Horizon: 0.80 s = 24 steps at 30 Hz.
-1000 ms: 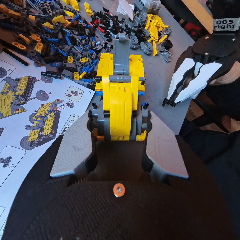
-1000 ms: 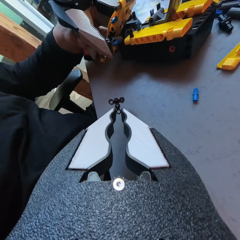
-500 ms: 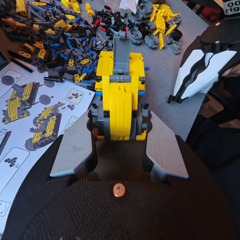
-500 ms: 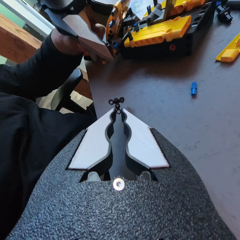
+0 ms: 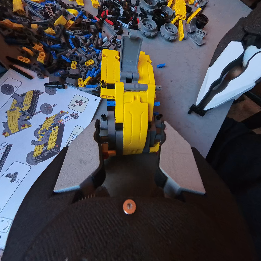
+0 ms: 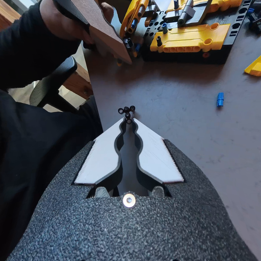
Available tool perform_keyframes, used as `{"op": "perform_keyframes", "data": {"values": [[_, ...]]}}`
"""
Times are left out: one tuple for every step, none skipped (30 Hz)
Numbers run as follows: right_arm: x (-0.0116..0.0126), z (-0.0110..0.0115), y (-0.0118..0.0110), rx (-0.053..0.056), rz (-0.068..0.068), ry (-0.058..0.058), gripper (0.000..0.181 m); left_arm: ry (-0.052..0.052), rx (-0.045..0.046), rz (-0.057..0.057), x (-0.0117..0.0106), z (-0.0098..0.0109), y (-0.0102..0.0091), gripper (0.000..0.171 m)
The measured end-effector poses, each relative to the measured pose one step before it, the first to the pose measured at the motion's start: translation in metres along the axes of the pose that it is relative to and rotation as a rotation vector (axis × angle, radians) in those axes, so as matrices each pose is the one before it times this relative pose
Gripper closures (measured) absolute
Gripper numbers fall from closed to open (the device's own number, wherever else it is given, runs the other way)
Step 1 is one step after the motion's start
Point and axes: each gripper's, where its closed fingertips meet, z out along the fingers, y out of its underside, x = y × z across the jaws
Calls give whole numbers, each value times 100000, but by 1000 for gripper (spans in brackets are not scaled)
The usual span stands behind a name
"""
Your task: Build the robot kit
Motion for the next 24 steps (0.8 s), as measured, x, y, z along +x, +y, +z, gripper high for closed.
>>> {"op": "perform_keyframes", "data": {"values": [[-12, -57, -50, 461, -66, -19, 174, -119, -123, 153, 11, 4, 16, 88], [13, -34, -31, 272, -165, 55, 174, -270, -275, 294, -1, 30, 38, 88], [-19, -4, -3, 152, -251, -51, 174, -306, -188, 346, -3, 16, 17, 87], [-55, 2, -12, 187, -470, -269, 174, -218, 93, 196, 1, -1, -8, 87], [-116, 1, -44, 318, -724, -436, 174, -109, 56, 6, -11, -10, -8, 87], [-146, -21, -58, 396, -1002, -419, 174, -549, 220, -184, -81, -28, -24, 87], [-131, -26, -57, 357, -1222, -157, 174, -930, 797, -163, -120, -72, -95, 85], [-130, -30, -60, 341, -1494, -21, 174, -982, 1404, 98, -99, -150, -174, 83], [-109, -52, -44, 396, -1654, 130, 174, -1520, 2192, 105, -160, -229, -255, 82], [-59, -85, -80, 508, -1790, 523, 174, -1126, 2487, 365, -91, -300, -264, 81], [-84, -101, -117, 849, -2375, 601, 174, -859, 1855, 667, -36, -351, -162, 80], [-187, -130, -121, 921, -2835, 249, 174, -1582, 1130, 1188, -68, -389, -88, 80], [-218, -136, -110, 894, -2846, 104, 174, -1646, 1258, 2478, 77, -526, -153, 81], [-223, -120, -141, 1030, -2543, 107, 174, -1266, 2028, 3720, 338, -700, -379, 84], [-271, -82, -199, 1220, -2375, -164, 174, -1014, 2319, 4352, 574, -782, -580, 89], [-282, -53, -244, 1388, -2069, -323, 174, -150, 2278, 4523, 847, -775, -702, 93], [-279, 21, -315, 1584, -1738, -298, 174, 3187, 1591, 4537, 1419, -677, -664, 99], [-352, 83, -370, 1752, -1914, -781, 174, 7060, 931, 4192, 2037, -462, -550, 108], [-385, 161, -348, 1498, -2205, -892, 174, 5733, 1040, 2498, 1826, -97, -492, 112], [-331, 228, -284, 765, -2312, -662, 174, 4479, 127, 1712, 1503, 216, -236, 113], [-291, 288, -165, -166, -2238, -577, 174, 4906, -1061, 2347, 1393, 429, 96, 115], [-325, 316, -152, -463, -2400, -744, 174, 3031, -1066, 2091, 924, 570, 312, 118], [-325, 318, -136, -596, -2274, -695, 174, 1346, -1497, 977, 474, 622, 535, 121], [-216, 310, -85, -1011, -1778, 26, 174, 2873, -2051, 6, 571, 583, 666, 125]]}}
